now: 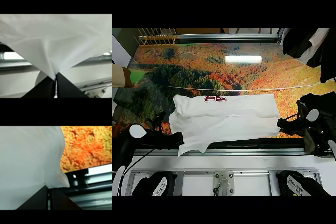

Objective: Fold the clothes and pants, and hang the long-sleeved shirts on hangers.

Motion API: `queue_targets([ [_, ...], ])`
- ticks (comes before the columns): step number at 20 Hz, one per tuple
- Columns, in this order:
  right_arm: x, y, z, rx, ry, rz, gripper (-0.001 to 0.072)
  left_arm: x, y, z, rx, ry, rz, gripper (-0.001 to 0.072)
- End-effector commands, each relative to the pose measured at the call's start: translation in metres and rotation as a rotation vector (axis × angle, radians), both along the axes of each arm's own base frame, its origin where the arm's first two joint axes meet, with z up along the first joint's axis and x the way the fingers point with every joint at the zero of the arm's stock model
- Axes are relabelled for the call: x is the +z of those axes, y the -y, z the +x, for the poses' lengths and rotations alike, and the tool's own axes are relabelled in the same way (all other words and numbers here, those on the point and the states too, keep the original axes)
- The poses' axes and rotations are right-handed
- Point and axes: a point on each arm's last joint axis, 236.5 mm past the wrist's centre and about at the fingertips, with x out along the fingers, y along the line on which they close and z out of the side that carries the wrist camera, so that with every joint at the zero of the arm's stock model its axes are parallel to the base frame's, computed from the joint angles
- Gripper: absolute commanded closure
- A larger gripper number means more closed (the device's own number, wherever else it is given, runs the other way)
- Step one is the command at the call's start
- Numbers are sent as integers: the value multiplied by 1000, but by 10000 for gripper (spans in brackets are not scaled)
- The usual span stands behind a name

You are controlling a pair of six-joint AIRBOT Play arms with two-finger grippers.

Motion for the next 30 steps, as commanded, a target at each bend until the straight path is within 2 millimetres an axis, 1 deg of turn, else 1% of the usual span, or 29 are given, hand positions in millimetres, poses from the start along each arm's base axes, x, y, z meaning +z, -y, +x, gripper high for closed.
queue_targets([
  [1,19,6,-12,61,-67,-25,702,21,-1,-11,-35,24,4,701],
  [4,32,9,6,56,-27,-31,702,32,-4,11,-36,36,6,701],
  [6,36,11,18,57,-16,-33,702,37,-7,37,-60,53,10,701],
  [9,37,15,40,57,-15,-33,702,40,-12,80,-62,76,18,700],
  [12,33,12,66,74,-20,-24,702,35,-16,112,-80,55,14,700],
  [14,29,7,86,95,-15,-26,702,31,-18,132,-87,45,14,700],
  [16,26,5,108,73,-3,-24,702,26,-20,151,-87,37,12,701],
  [19,24,-4,139,57,49,9,701,15,-22,174,-88,15,7,700],
  [22,27,-21,175,-2,170,92,689,5,-23,194,-84,6,-3,699],
  [23,30,-25,187,-25,213,116,688,4,-24,204,-79,22,0,644],
  [24,38,-29,204,-58,287,141,616,7,-26,217,-71,51,7,343],
  [25,46,-32,217,-76,347,163,357,14,-29,231,-48,85,14,182],
  [26,53,-32,228,-89,398,178,98,24,-30,243,-29,122,20,183],
  [27,59,-31,235,-107,431,189,46,36,-31,255,-16,165,25,183],
  [29,63,-21,236,-112,448,181,45,60,-31,267,-17,235,34,184],
  [30,61,-13,231,-80,439,169,46,69,-28,268,-23,261,37,219],
])
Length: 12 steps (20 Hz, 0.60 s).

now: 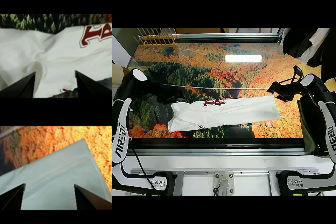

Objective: Fold the clothes and pants, and hang the long-sleeved shirts on hangers.

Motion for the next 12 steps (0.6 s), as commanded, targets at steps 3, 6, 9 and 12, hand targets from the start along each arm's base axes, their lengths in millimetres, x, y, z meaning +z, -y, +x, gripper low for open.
queue_targets([
  [3,-4,40,-13,98,7,-27,46,44,18,14,-24,127,9,703],
  [6,-29,74,-45,146,-98,2,46,51,53,6,-102,144,3,700],
  [9,-64,92,-72,185,-205,70,46,48,99,-5,-205,145,-5,700],
  [12,-86,80,-79,241,-237,147,48,47,144,-7,-277,194,-14,700],
])
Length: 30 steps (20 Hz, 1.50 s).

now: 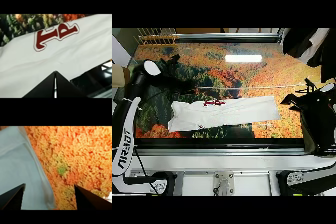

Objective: Fold the clothes and pants, and hang the long-sleeved shirts on hangers.

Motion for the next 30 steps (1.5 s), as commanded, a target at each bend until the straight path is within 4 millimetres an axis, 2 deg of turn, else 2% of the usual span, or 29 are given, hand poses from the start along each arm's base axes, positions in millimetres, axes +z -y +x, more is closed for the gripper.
queue_targets([
  [1,-22,-16,-12,69,-42,122,55,0,52,-3,-84,58,-10,700],
  [3,-25,-36,-3,71,-24,197,56,-2,75,-5,-95,72,-25,700],
  [6,-29,-68,7,78,-20,290,57,-13,99,-15,-125,47,-27,700],
  [11,-34,-111,7,139,-46,342,77,-37,118,-26,-170,-3,-13,700],
  [13,-33,-118,5,168,-42,341,424,-47,118,-26,-160,-28,-9,700],
  [14,-33,-119,4,175,-45,344,519,-51,118,-28,-162,-41,-4,700],
  [16,-30,-115,1,193,-42,334,678,-58,118,-27,-161,-54,1,700],
  [18,-22,-100,0,184,-34,285,701,-64,118,-25,-156,-58,2,700],
  [20,-5,-79,-2,171,-44,205,701,-72,124,-23,-136,-76,-23,700],
  [23,45,-65,-4,233,-24,99,702,-86,146,-16,-87,-110,-118,701],
  [25,83,-69,-2,259,5,57,701,-100,165,-13,-70,-126,-173,701],
  [27,116,-77,1,273,31,9,702,-116,186,-18,-105,-158,-177,701],
  [30,149,-97,0,331,38,-63,702,-128,221,-18,-167,-155,-179,701],
])
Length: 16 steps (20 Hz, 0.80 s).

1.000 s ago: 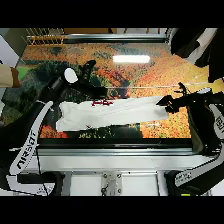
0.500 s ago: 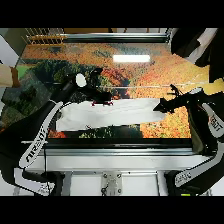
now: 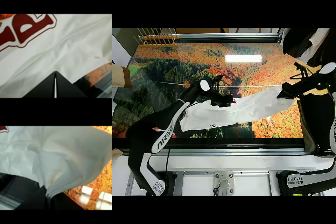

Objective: Fold the clothes and pants, and hang the long-sleeved shirts on hangers.

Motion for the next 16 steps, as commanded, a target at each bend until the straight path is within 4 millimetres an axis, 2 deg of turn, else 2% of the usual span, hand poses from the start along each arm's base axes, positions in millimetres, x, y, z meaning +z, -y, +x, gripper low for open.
queue_targets([
  [1,41,-18,-8,59,3,-103,702,-15,42,0,-54,0,-31,701],
  [5,73,-50,0,121,87,-166,701,-32,68,-9,-129,-20,-21,700],
  [10,100,-85,4,165,164,-161,702,-44,68,-14,-149,-59,-8,700],
  [13,108,-100,4,176,183,-155,702,-37,63,-11,-146,-58,-12,700],
  [16,112,-117,0,192,187,-146,702,-8,49,5,-119,-21,-32,701],
])
